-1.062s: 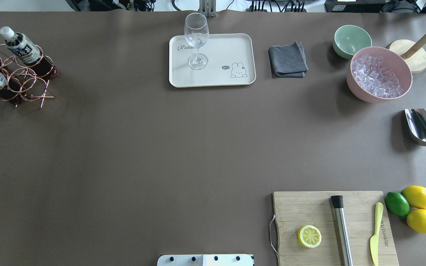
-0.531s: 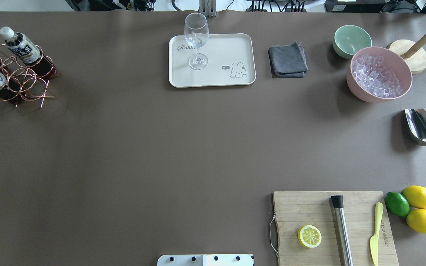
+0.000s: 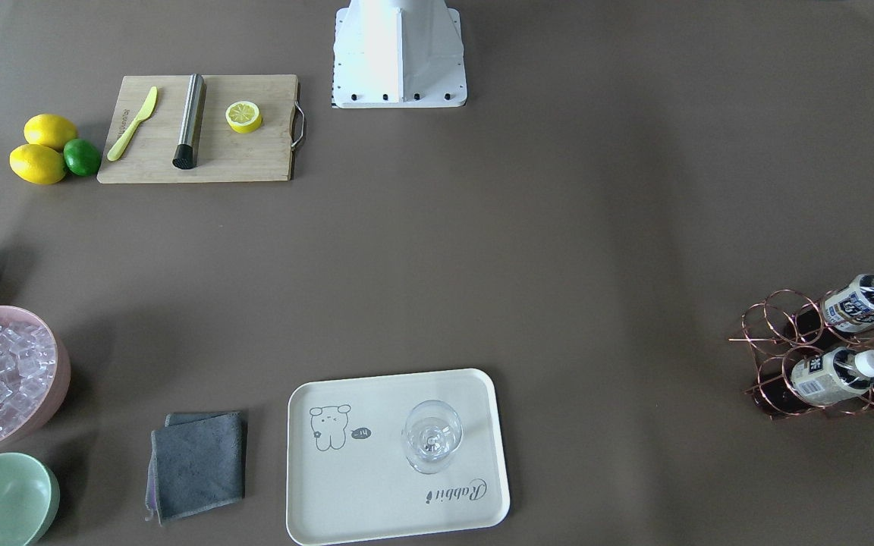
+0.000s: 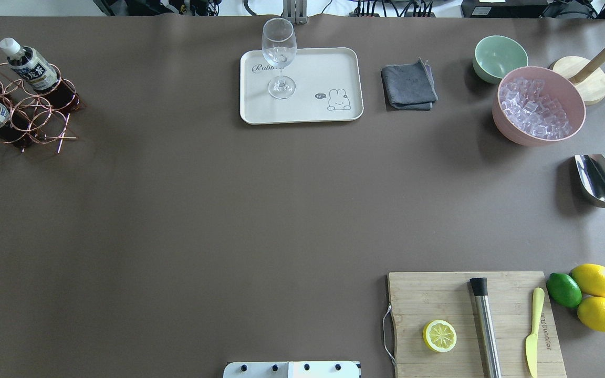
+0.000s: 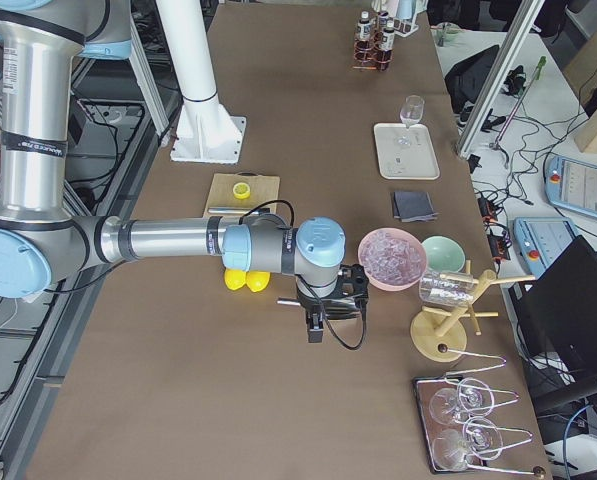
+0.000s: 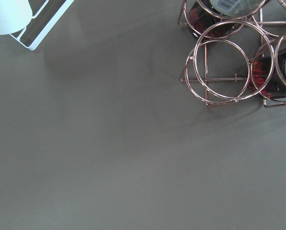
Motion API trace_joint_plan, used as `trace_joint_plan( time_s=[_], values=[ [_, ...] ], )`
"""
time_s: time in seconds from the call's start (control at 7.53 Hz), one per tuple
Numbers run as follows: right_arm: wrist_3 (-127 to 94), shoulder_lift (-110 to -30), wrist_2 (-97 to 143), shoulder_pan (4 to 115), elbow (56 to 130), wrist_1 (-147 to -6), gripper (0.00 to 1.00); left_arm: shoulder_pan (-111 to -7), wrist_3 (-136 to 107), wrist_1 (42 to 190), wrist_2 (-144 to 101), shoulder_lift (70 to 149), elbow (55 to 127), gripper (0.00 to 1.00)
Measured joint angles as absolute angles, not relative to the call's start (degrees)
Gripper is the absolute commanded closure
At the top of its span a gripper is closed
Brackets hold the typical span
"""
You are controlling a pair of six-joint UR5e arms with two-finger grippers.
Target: Take tea from basket to plate
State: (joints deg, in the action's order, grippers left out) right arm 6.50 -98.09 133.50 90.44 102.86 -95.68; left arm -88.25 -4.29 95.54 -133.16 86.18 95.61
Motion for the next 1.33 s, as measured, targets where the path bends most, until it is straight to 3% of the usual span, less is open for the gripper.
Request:
trace_joint_plan(
  time_s=[0.66, 1.33],
  values=[
    [6.5, -98.1, 133.51, 90.59, 102.91, -95.68, 0.0, -88.19, -1.33, 95.39, -133.09, 86.9, 99.86, 0.03],
    [6.49, -98.09, 133.51, 90.7, 102.85, -95.7, 0.0, -92.02, 29.74, 90.54, -132.93, 94.19, 101.67, 0.03]
  ],
)
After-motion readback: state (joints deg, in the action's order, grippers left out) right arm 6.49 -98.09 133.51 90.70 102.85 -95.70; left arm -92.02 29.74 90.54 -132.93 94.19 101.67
